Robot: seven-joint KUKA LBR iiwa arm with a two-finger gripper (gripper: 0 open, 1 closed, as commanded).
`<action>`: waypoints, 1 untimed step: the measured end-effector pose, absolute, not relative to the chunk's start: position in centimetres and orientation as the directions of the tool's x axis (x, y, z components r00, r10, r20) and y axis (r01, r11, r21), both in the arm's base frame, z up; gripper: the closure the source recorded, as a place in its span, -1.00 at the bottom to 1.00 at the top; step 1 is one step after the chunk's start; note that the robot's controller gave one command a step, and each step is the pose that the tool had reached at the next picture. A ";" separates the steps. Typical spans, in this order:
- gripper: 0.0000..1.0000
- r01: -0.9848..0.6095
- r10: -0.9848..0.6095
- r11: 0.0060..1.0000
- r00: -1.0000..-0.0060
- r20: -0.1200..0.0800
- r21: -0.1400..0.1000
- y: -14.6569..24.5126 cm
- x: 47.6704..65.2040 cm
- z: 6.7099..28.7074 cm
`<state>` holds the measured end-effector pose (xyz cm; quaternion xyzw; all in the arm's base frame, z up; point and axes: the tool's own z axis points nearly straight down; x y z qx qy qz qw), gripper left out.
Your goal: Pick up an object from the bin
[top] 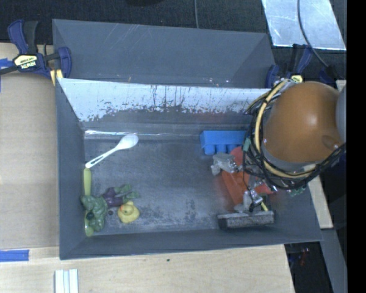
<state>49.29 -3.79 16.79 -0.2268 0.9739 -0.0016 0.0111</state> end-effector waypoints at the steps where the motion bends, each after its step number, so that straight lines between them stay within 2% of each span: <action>1: -1.00 -0.403 -0.403 0.915 -0.915 -0.025 -0.008 -5.4 50.2 16.4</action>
Offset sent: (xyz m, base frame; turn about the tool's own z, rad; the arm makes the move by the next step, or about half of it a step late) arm 0.0018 -0.0307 -0.0601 0.2373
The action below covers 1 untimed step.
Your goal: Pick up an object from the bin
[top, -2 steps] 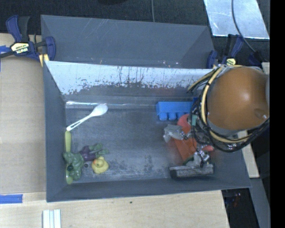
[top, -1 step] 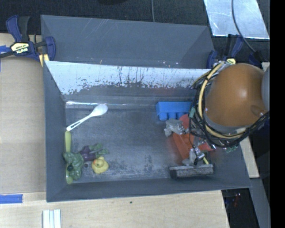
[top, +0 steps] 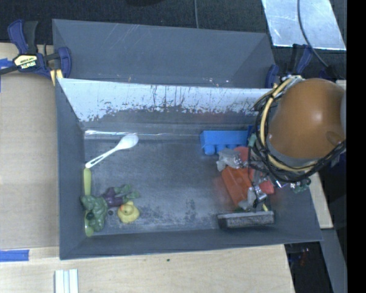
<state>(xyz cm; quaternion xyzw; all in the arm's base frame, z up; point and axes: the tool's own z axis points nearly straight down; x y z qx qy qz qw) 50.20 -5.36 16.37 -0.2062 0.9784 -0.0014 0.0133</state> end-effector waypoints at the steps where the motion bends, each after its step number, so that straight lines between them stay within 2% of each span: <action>1: -1.00 -0.460 -0.460 0.888 -0.888 -0.023 -0.009 -6.1 49.9 13.8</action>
Offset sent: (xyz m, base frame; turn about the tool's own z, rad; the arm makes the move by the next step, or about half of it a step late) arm 0.0091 -0.0335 -0.0552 -0.3297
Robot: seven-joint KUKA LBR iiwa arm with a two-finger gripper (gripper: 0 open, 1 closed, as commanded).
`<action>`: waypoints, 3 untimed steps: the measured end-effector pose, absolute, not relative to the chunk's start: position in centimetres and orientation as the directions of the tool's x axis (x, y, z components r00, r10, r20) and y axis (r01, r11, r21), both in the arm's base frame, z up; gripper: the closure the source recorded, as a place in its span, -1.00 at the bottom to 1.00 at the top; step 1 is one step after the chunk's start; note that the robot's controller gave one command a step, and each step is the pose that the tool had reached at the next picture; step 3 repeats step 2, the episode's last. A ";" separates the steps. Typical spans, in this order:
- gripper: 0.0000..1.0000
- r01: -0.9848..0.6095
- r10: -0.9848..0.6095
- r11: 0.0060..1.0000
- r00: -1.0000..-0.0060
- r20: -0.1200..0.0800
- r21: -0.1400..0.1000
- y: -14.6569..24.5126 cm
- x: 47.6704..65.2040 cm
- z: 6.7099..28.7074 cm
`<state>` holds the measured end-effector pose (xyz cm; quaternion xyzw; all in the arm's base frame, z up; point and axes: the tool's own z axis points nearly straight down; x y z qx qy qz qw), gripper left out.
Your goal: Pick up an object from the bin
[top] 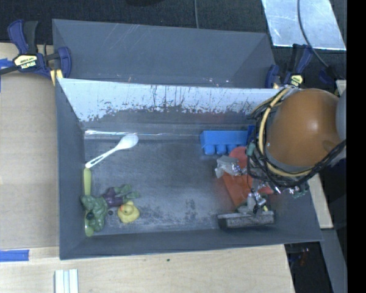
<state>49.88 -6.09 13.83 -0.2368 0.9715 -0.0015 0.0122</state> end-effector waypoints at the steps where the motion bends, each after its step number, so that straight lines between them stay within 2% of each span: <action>1: -1.00 -0.222 -0.222 0.975 -0.975 -0.022 -0.002 -6.9 50.2 12.7; 3: -1.00 -0.274 -0.274 0.962 -0.962 -0.022 -0.003 -7.2 50.4 12.2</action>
Offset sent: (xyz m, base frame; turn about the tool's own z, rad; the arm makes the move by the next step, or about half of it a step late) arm 0.0070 -0.0135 -0.0213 0.4069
